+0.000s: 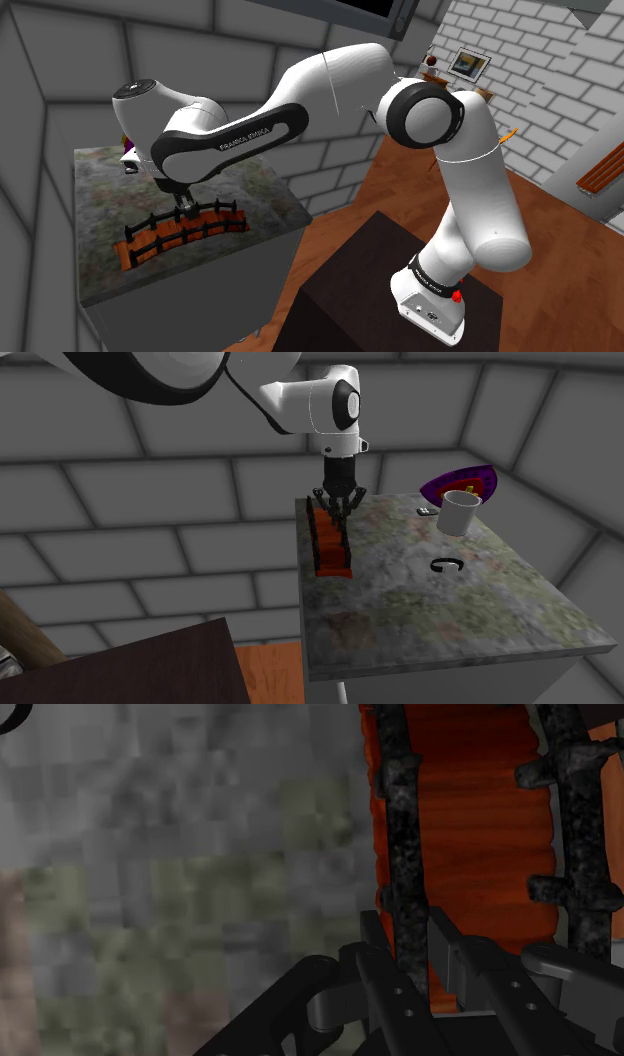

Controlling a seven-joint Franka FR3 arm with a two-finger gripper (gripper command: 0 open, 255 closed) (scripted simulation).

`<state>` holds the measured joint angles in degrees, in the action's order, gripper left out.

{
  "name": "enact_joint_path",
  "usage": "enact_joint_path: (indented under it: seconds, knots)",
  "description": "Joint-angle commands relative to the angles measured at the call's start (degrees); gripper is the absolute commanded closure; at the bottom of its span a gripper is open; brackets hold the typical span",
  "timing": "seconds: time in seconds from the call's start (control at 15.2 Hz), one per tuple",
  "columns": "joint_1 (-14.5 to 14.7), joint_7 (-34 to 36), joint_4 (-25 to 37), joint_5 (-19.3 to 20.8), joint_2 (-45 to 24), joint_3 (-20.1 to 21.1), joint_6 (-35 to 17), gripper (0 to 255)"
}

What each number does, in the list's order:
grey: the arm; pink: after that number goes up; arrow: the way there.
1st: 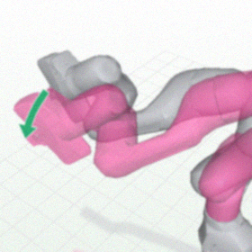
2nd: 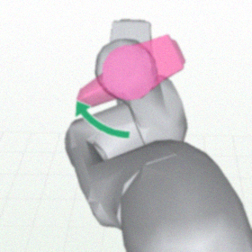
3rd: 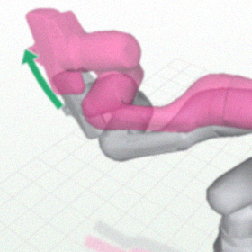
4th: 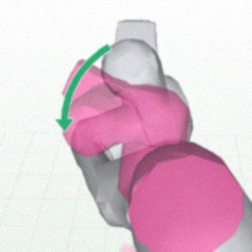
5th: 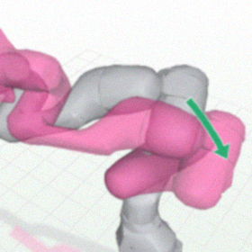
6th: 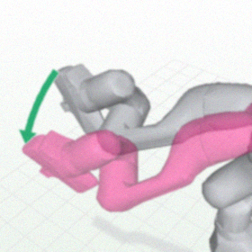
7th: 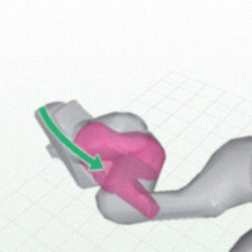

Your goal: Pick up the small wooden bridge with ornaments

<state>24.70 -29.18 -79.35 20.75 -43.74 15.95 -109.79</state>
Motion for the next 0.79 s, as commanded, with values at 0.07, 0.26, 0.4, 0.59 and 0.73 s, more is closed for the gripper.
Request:
enact_joint_path:
  seconds: [0.07,0.26,0.4,0.59,0.73]
  knots:
    - [0.0,0.0,-0.01,0.0,-0.02,0.0,-0.02,255]
    - [0.0,-0.12,0.21,-0.1,0.28,0.07,0.5,255]
    - [-0.05,-0.36,0.48,-0.33,1.06,0.22,1.51,255]
    - [-0.11,-0.72,1.06,-0.67,2.13,0.43,3.09,255]
    - [-0.13,-0.97,1.51,-0.89,2.8,0.56,4.18,255]
